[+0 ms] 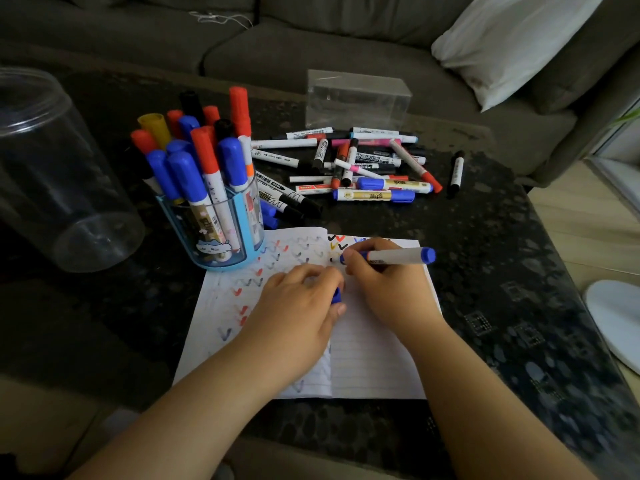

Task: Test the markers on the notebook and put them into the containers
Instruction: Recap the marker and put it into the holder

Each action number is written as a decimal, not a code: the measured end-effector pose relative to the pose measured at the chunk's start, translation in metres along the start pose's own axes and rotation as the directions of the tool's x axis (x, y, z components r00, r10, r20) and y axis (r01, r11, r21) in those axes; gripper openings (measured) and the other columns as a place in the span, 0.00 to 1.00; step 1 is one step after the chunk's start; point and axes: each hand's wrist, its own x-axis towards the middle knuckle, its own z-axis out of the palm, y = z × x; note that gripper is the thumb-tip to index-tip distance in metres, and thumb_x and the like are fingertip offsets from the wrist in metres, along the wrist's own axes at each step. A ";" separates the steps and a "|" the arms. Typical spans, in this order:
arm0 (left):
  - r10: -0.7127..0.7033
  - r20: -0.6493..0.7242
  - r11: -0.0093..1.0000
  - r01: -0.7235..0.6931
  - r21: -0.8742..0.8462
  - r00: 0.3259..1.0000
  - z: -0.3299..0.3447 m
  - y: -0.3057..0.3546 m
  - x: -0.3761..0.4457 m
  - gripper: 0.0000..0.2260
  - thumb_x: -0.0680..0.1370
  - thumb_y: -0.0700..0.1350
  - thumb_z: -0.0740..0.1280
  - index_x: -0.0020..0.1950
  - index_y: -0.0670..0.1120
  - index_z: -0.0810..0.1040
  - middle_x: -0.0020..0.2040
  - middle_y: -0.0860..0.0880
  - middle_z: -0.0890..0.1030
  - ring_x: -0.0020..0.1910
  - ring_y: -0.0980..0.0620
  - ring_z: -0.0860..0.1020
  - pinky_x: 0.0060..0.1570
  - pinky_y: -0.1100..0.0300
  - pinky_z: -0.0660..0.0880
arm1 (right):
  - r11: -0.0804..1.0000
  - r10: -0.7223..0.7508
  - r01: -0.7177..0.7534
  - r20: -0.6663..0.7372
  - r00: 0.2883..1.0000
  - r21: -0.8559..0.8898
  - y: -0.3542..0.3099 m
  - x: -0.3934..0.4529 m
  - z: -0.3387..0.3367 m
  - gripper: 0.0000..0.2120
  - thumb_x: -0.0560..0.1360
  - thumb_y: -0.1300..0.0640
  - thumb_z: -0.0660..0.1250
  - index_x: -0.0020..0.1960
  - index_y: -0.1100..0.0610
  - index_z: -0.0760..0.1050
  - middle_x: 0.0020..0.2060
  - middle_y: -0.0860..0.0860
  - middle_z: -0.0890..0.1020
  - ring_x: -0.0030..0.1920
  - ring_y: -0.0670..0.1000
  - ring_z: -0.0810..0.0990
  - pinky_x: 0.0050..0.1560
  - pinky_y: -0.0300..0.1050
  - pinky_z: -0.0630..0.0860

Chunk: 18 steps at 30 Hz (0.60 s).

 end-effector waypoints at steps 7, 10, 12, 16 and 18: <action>0.009 -0.027 1.000 -0.009 -0.006 1.000 0.003 -0.004 0.002 0.10 0.81 0.51 0.55 0.62 0.54 0.66 0.65 0.55 0.67 0.63 0.56 0.63 0.62 0.62 0.59 | 1.000 0.020 -0.020 -0.055 0.998 -0.001 0.003 0.000 0.000 0.07 0.76 0.54 0.66 0.40 0.48 0.74 0.30 0.44 0.78 0.31 0.34 0.76 0.31 0.28 0.71; -0.018 -0.029 0.992 0.014 -0.128 0.999 0.002 -0.004 0.002 0.05 0.80 0.50 0.58 0.55 0.54 0.68 0.61 0.54 0.72 0.58 0.55 0.69 0.60 0.60 0.65 | 0.994 0.066 -0.059 -0.082 0.994 0.087 0.002 -0.001 -0.002 0.05 0.76 0.53 0.66 0.41 0.49 0.76 0.33 0.46 0.80 0.31 0.36 0.77 0.33 0.30 0.73; -0.118 -0.091 0.942 0.082 -0.325 0.989 -0.002 -0.004 0.003 0.01 0.78 0.49 0.62 0.49 0.54 0.71 0.53 0.54 0.77 0.52 0.56 0.74 0.52 0.60 0.71 | 0.978 0.088 -0.066 -0.103 0.991 0.200 -0.003 -0.003 -0.008 0.03 0.76 0.52 0.67 0.43 0.50 0.77 0.33 0.47 0.81 0.31 0.37 0.77 0.34 0.32 0.74; -0.506 -0.002 0.456 0.266 -0.849 0.863 -0.012 -0.007 0.010 0.04 0.77 0.44 0.66 0.42 0.51 0.77 0.36 0.53 0.77 0.35 0.58 0.75 0.42 0.61 0.74 | 0.895 0.083 -0.064 -0.024 0.996 0.441 -0.022 -0.013 -0.024 0.03 0.76 0.56 0.67 0.45 0.53 0.79 0.30 0.47 0.80 0.33 0.45 0.76 0.41 0.43 0.75; -0.525 0.179 0.051 0.241 -0.969 0.832 -0.019 -0.005 0.011 0.05 0.77 0.39 0.64 0.42 0.45 0.78 0.32 0.49 0.77 0.31 0.56 0.74 0.38 0.60 0.76 | 0.844 0.056 -0.060 0.024 0.998 0.534 -0.029 -0.020 -0.030 0.06 0.77 0.57 0.64 0.45 0.56 0.79 0.30 0.50 0.79 0.32 0.48 0.73 0.40 0.45 0.73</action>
